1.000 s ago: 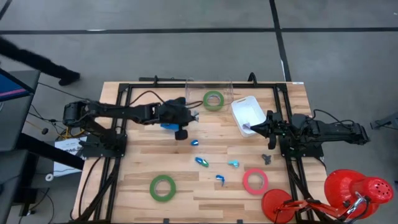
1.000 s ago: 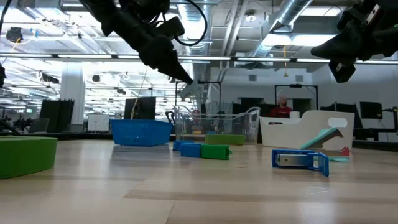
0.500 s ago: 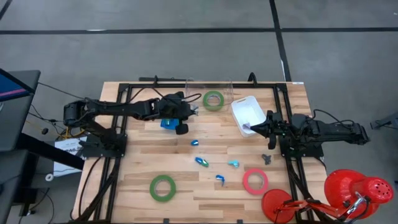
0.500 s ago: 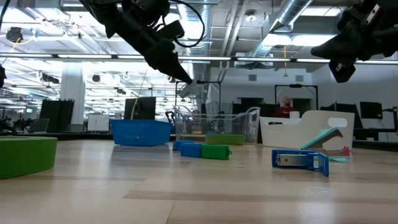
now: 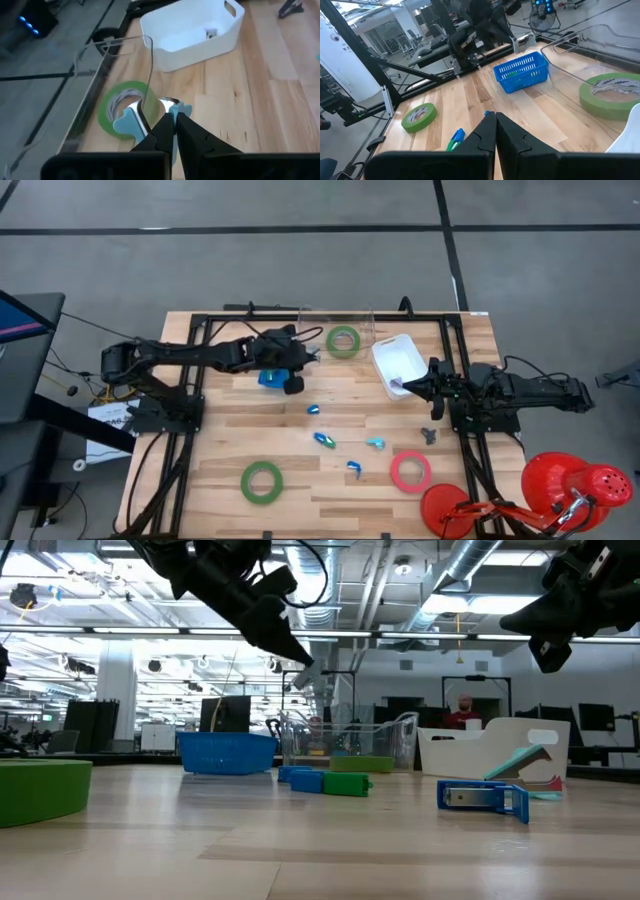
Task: Pick and place Stapler, Stapler remover, tape
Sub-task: Put the gray staple remover into the white bin
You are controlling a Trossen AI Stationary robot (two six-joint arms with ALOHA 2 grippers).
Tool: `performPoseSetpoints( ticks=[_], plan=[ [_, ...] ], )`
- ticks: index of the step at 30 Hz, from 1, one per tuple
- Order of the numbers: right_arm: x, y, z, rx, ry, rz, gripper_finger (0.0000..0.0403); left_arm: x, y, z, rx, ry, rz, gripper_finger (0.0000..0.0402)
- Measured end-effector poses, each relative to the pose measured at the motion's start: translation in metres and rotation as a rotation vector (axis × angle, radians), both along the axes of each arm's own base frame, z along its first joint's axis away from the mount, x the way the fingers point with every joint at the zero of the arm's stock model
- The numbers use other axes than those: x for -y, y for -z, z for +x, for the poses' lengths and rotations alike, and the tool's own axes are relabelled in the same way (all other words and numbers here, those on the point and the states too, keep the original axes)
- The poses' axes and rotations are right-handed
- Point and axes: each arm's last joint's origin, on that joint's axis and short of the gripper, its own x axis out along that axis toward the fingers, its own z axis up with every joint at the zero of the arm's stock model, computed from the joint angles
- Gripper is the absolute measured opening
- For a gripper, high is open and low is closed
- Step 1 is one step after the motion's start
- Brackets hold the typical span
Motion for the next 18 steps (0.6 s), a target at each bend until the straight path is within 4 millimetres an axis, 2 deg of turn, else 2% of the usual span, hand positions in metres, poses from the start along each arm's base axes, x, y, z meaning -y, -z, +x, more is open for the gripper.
performPoseSetpoints(
  ticks=[4, 13, 18],
  plan=[
    [0.000, 0.000, 0.000, 0.001, 0.000, 0.000, 0.0000, -0.007, -0.009, -0.006, 0.027, -0.018, 0.024, 0.0008],
    [0.000, 0.000, 0.000, 0.001, 0.000, 0.000, 0.0000, -0.041, -0.017, -0.024, 0.057, -0.153, 0.018, 0.0008],
    [0.000, 0.000, 0.000, 0.001, 0.000, 0.000, 0.0000, -0.049, -0.027, -0.023, 0.188, -0.132, -0.021, 0.0008]
  ],
)
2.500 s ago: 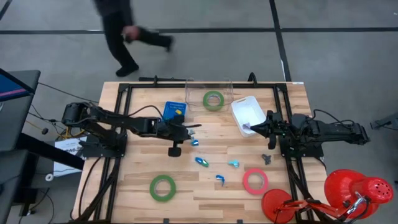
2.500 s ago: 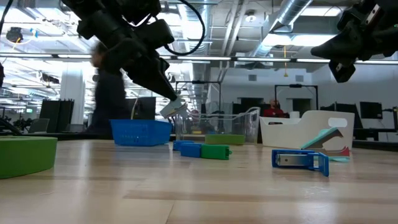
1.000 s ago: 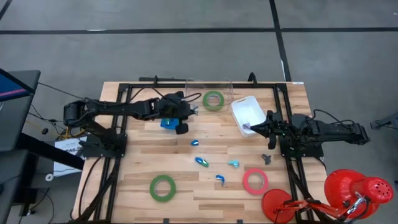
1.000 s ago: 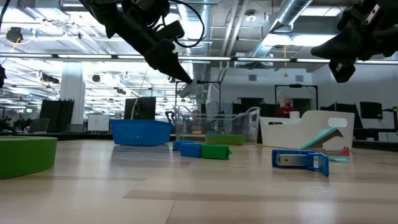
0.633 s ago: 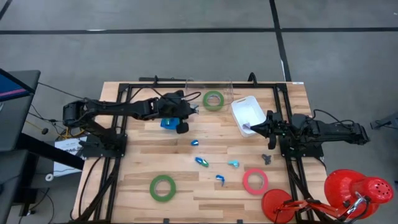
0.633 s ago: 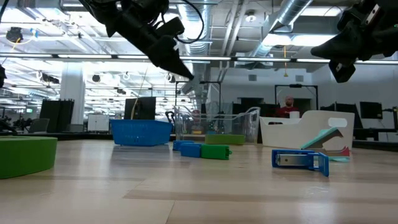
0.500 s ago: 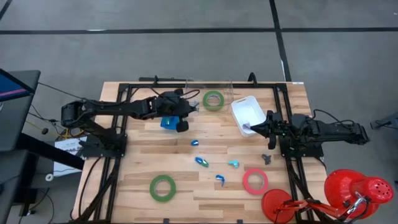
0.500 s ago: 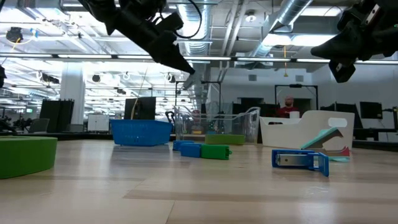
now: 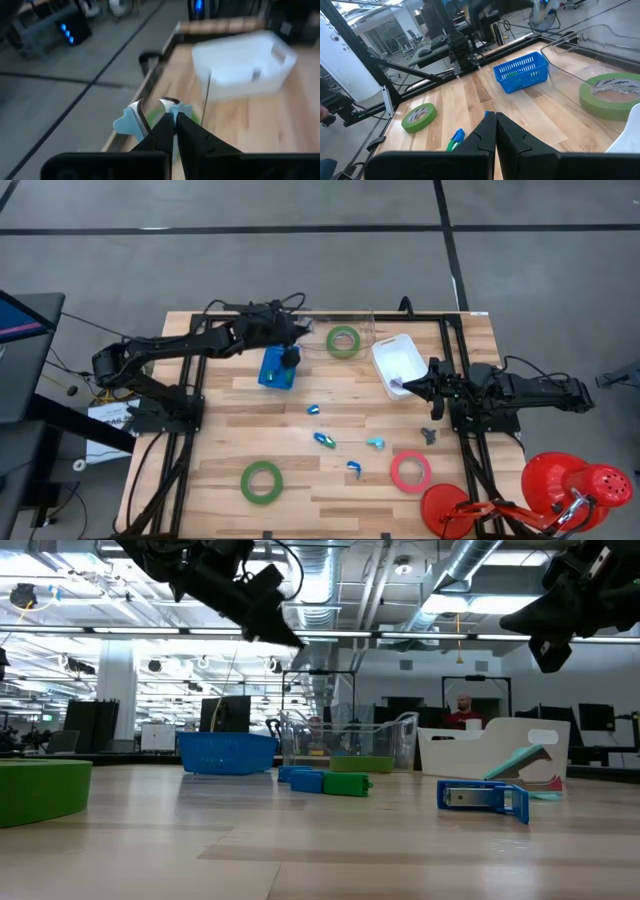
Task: Pick and place Stapler, Stapler remover, tape
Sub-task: Put the gray staple remover into the white bin
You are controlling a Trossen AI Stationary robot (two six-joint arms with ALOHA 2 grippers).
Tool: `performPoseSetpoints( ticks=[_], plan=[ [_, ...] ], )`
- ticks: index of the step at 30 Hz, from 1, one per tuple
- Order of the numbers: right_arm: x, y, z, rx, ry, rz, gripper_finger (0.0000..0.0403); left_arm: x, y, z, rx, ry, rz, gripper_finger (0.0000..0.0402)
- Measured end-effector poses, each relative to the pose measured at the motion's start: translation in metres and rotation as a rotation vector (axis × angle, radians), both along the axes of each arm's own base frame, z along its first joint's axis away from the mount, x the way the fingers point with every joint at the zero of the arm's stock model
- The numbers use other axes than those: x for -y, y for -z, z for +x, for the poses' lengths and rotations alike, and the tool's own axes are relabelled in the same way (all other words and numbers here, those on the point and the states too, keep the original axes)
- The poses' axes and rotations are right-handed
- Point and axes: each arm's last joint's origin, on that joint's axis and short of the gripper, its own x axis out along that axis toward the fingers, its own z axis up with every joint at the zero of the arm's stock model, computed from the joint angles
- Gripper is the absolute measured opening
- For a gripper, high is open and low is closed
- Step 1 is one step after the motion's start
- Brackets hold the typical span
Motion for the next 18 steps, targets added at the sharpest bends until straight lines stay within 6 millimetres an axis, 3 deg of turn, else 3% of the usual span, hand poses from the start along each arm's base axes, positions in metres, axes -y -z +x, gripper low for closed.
performPoseSetpoints(
  ticks=[7, 18],
  plan=[
    [0.000, 0.000, 0.000, 0.000, 0.000, 0.000, 0.0000, 0.001, -0.016, 0.005, 0.216, 0.062, -0.060, 0.0008],
    [0.000, 0.000, 0.000, 0.000, 0.004, -0.001, 0.0000, 0.011, -0.020, 0.011, 0.283, 0.182, -0.132, 0.0008]
  ],
)
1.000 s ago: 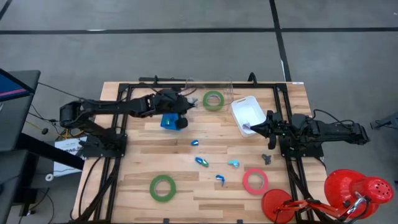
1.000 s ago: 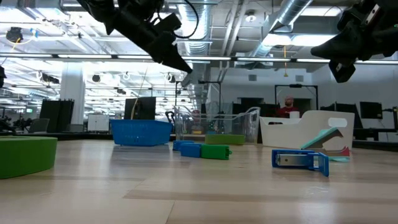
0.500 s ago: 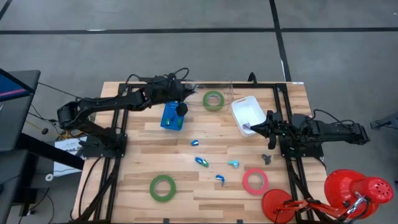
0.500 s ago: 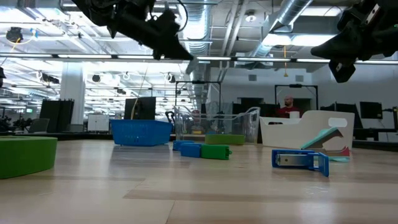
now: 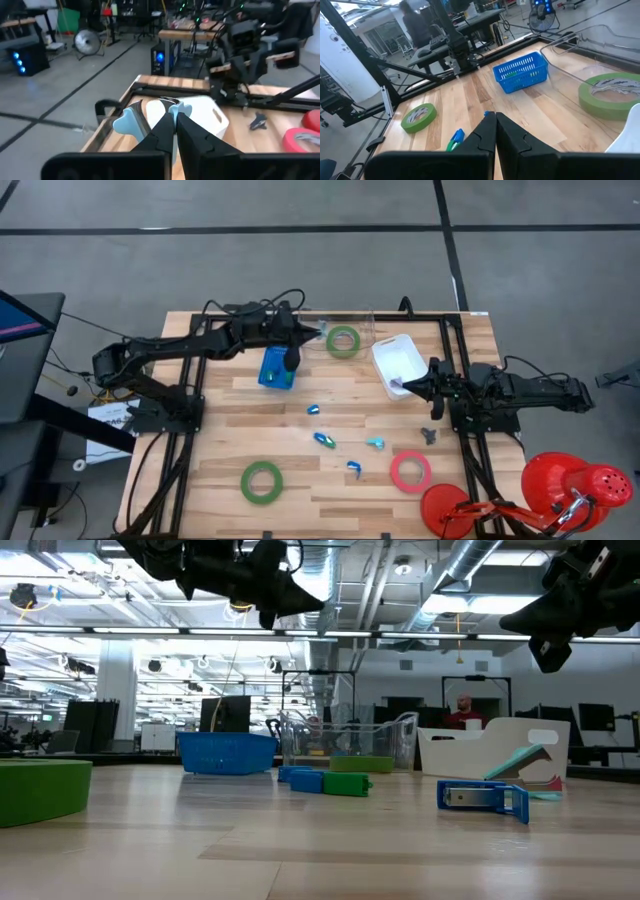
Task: Pick and place Stapler, Stapler remover, tape
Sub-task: Put the gray staple remover into the white bin
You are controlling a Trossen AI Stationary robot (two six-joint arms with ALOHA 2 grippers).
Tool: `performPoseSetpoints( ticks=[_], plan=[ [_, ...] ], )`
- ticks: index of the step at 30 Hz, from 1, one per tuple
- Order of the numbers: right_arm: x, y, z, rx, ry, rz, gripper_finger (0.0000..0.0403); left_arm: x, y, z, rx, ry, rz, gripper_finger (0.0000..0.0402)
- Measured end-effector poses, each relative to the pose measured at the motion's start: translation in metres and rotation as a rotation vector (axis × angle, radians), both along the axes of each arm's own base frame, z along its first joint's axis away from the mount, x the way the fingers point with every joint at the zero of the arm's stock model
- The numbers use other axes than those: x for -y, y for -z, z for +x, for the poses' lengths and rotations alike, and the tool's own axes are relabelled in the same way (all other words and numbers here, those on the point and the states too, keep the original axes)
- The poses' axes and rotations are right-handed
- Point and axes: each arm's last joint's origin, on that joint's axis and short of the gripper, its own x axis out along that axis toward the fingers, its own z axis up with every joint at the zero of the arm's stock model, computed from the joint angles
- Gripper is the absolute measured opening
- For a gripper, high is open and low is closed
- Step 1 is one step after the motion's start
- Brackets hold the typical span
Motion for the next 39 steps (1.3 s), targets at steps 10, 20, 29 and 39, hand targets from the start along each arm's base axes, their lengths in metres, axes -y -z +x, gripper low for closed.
performPoseSetpoints(
  ticks=[10, 20, 29, 39],
  plan=[
    [0.001, -0.006, 0.001, 0.067, 0.028, -0.006, 0.0000, -0.002, -0.027, 0.024, 0.066, 0.024, 0.030, 0.0008],
    [0.001, -0.021, -0.001, 0.132, 0.021, -0.043, 0.0000, 0.004, -0.030, 0.072, 0.058, 0.094, 0.025, 0.0008],
    [0.001, -0.071, -0.025, 0.087, 0.009, -0.190, 0.0000, 0.019, -0.019, 0.087, 0.027, 0.144, 0.013, 0.0008],
    [0.001, -0.087, -0.037, 0.064, 0.008, -0.193, 0.0000, 0.029, -0.009, 0.126, 0.017, 0.194, 0.038, 0.0008]
  ],
)
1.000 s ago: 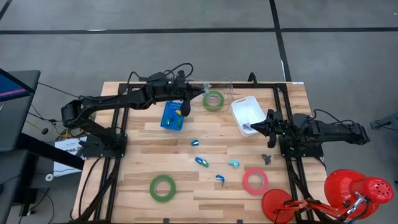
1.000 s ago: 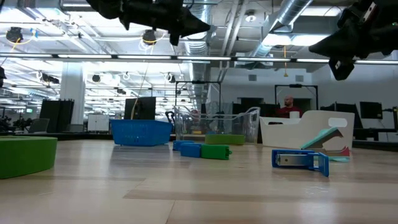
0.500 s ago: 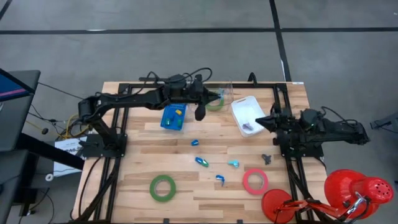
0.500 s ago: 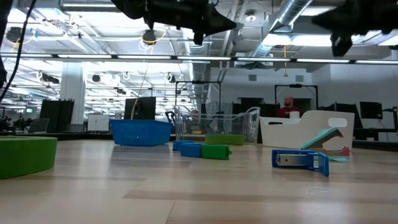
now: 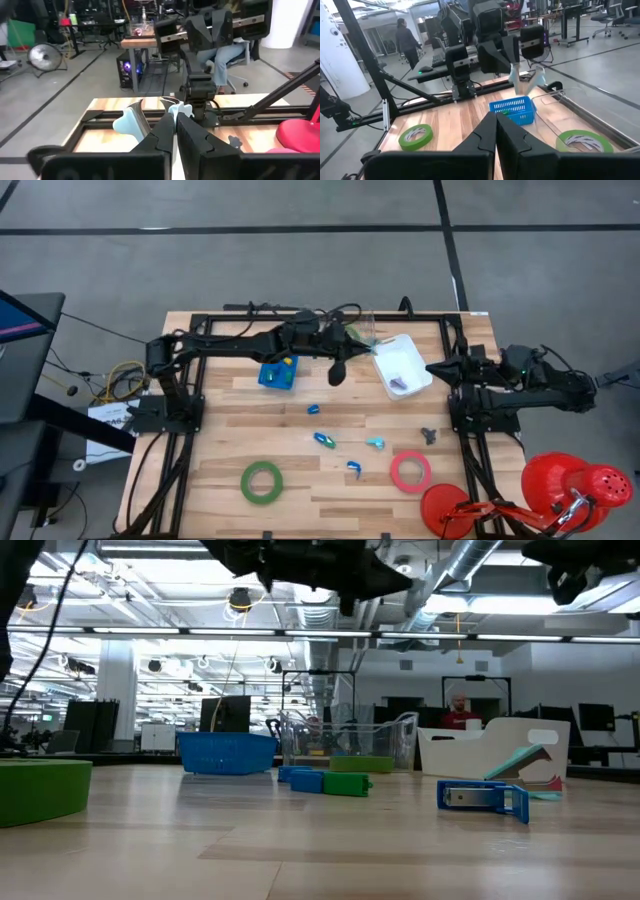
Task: Pick and place Stapler, Stapler remover, tape
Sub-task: Put the gray staple remover into the white bin
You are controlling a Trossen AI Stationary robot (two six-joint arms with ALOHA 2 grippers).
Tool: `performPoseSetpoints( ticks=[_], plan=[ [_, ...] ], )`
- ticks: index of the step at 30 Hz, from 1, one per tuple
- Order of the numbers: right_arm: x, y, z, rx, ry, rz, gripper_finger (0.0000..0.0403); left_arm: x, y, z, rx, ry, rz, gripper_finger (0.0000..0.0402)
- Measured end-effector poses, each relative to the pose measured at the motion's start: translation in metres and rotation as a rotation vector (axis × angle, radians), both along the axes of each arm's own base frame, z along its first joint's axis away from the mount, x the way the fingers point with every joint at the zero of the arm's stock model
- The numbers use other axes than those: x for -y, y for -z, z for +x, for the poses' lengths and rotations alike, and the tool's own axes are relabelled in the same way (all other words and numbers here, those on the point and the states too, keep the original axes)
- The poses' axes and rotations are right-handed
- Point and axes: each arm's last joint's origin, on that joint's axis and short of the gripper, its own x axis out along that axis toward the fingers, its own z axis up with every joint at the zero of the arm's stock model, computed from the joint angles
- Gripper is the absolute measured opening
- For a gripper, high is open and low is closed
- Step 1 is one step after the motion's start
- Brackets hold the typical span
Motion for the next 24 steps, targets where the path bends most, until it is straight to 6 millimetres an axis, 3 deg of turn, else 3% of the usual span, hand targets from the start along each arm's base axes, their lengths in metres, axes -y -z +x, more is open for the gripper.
performPoseSetpoints(
  ticks=[6, 24],
  plan=[
    [0.000, 0.000, 0.000, 0.002, -0.001, 0.008, 0.0000, -0.002, 0.008, 0.034, 0.007, 0.020, 0.000, 0.0008],
    [0.000, 0.000, 0.000, 0.004, -0.007, 0.011, 0.0000, -0.019, 0.052, 0.086, -0.001, 0.020, -0.006, 0.0008]
  ],
)
